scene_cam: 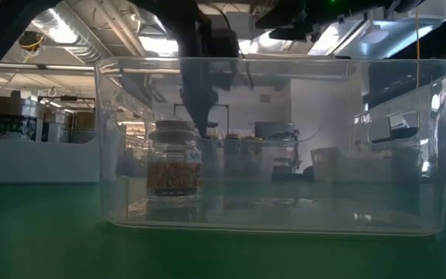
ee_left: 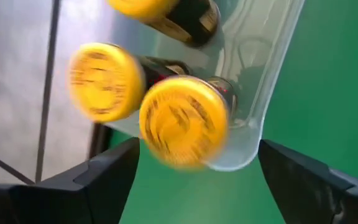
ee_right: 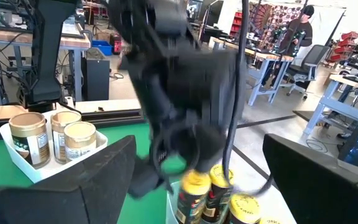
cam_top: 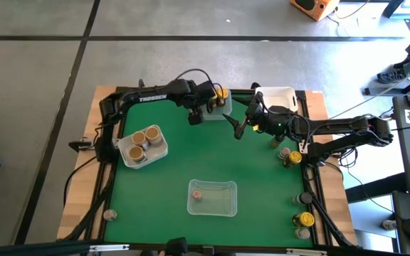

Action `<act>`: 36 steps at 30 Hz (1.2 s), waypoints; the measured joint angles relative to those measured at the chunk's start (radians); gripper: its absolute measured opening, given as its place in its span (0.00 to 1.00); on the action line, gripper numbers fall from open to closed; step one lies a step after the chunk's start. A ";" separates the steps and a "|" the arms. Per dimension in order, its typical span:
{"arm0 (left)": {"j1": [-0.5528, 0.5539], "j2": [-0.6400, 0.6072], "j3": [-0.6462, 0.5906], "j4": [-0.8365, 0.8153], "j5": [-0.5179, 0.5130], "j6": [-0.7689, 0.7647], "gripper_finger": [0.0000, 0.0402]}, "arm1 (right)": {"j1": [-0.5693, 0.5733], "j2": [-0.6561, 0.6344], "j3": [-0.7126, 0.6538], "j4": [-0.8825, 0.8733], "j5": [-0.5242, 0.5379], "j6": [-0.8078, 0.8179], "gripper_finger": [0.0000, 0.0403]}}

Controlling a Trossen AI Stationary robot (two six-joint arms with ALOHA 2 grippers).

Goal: Sort spices by type
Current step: Put the brown spice bottle into the bottom transparent bin

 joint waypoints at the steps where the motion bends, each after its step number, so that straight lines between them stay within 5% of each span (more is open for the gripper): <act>1: -0.002 -0.016 0.013 -0.013 -0.003 0.000 0.82 | 0.000 0.000 0.000 0.000 0.000 0.000 0.87; 10: -0.108 -0.243 0.073 -0.254 0.067 -0.095 0.82 | 0.000 0.000 0.000 -0.017 0.000 0.000 0.87; 20: -0.472 -0.372 0.068 -0.565 0.140 -0.429 0.82 | 0.000 0.000 0.000 -0.023 0.000 0.000 0.87; 36: -0.996 -0.396 0.067 -0.576 0.127 -0.985 0.82 | 0.000 0.000 0.000 -0.023 0.000 0.000 0.87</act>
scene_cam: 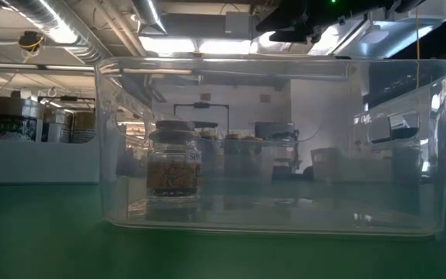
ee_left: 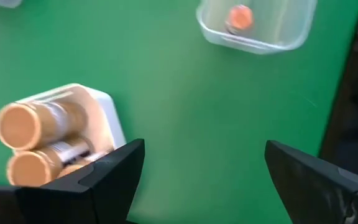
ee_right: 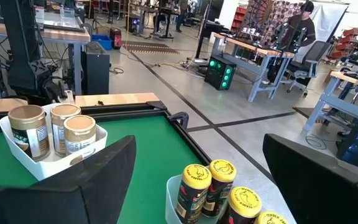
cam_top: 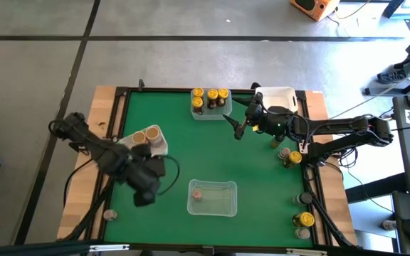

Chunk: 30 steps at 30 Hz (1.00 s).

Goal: Sort spices by type
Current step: Put the brown spice bottle into the bottom transparent bin

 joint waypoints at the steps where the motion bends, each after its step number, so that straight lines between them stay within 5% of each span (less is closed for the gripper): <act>1: -0.023 0.000 0.000 0.000 -0.003 -0.015 0.82 | 0.000 0.000 0.000 0.000 0.000 0.000 0.87; 13: -0.281 0.087 0.000 0.000 -0.001 -0.286 0.82 | 0.000 0.000 0.000 0.001 0.000 0.000 0.87; 22: -0.371 0.166 -0.038 0.005 0.027 -0.302 0.82 | 0.000 0.000 0.000 0.003 0.000 0.000 0.87; 30: -0.422 0.166 -0.224 0.030 0.226 -0.336 0.82 | 0.000 0.000 0.000 0.003 0.000 0.001 0.87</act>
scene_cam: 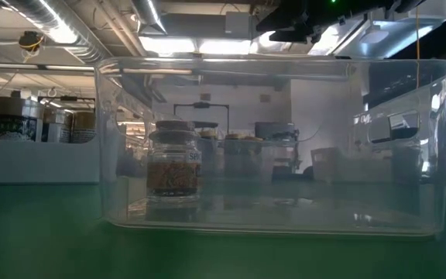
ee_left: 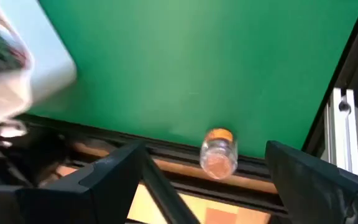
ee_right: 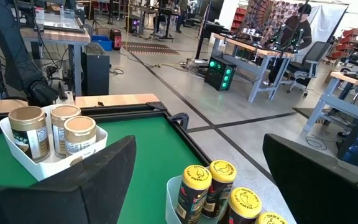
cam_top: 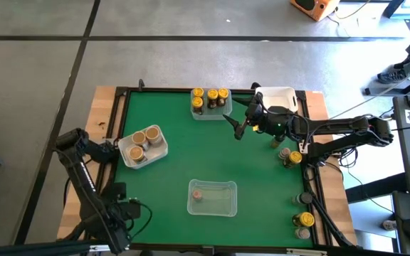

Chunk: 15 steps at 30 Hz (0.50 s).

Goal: Sort spices by type
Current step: Put the brown spice bottle into the bottom transparent bin

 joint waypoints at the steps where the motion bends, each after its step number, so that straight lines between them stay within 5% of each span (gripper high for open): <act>1: -0.004 0.000 -0.015 0.019 0.009 -0.008 0.82 | 0.000 0.000 0.000 0.000 0.000 0.000 0.87; 7: -0.026 0.000 -0.110 0.139 0.024 -0.018 0.82 | 0.000 0.000 0.000 0.000 0.000 0.000 0.87; 15: -0.069 0.000 -0.244 0.306 0.197 -0.111 0.82 | 0.000 0.000 0.000 0.000 0.000 0.000 0.87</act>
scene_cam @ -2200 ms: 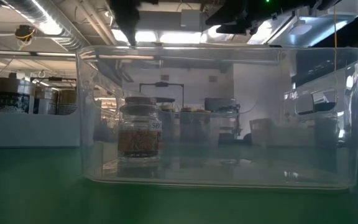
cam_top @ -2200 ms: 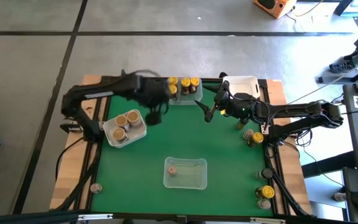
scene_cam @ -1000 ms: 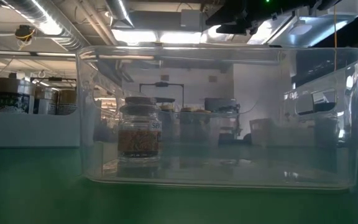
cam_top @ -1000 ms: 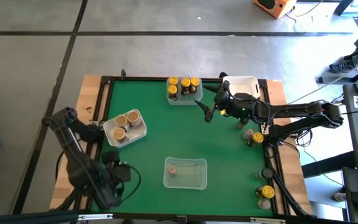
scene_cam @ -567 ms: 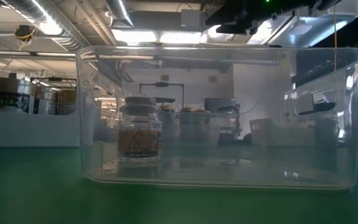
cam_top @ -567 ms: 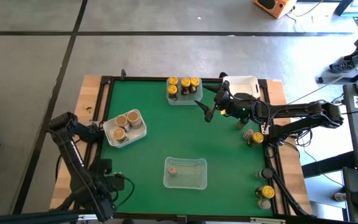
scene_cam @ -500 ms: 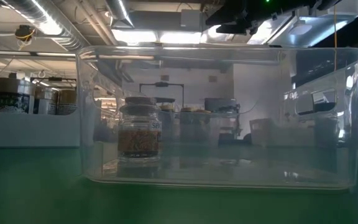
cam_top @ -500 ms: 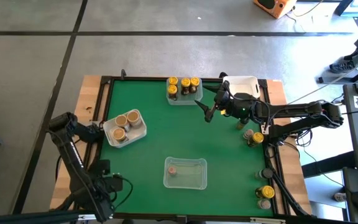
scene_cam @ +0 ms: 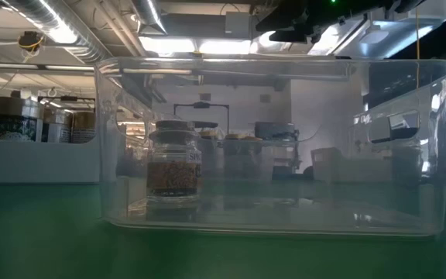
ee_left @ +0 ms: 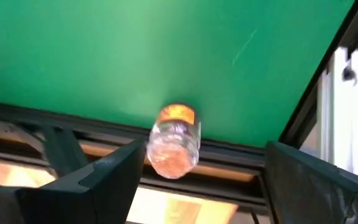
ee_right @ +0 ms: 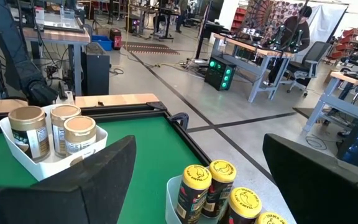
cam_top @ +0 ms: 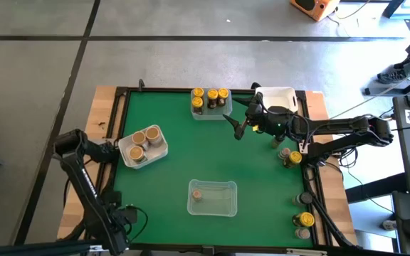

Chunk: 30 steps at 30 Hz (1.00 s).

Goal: Sort spices by type
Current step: Put the brown spice bottle into the bottom transparent bin

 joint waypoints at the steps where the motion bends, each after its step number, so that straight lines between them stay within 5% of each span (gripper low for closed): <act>1: -0.006 0.000 -0.014 0.015 0.008 -0.010 0.82 | 0.000 0.000 0.000 0.000 0.000 0.000 0.87; 19: -0.087 0.000 -0.197 0.178 0.015 -0.029 0.81 | 0.000 0.000 0.000 0.005 0.000 0.003 0.87; 30: -0.091 -0.001 -0.211 0.174 0.031 -0.027 0.49 | 0.000 0.000 0.000 0.006 0.000 0.003 0.87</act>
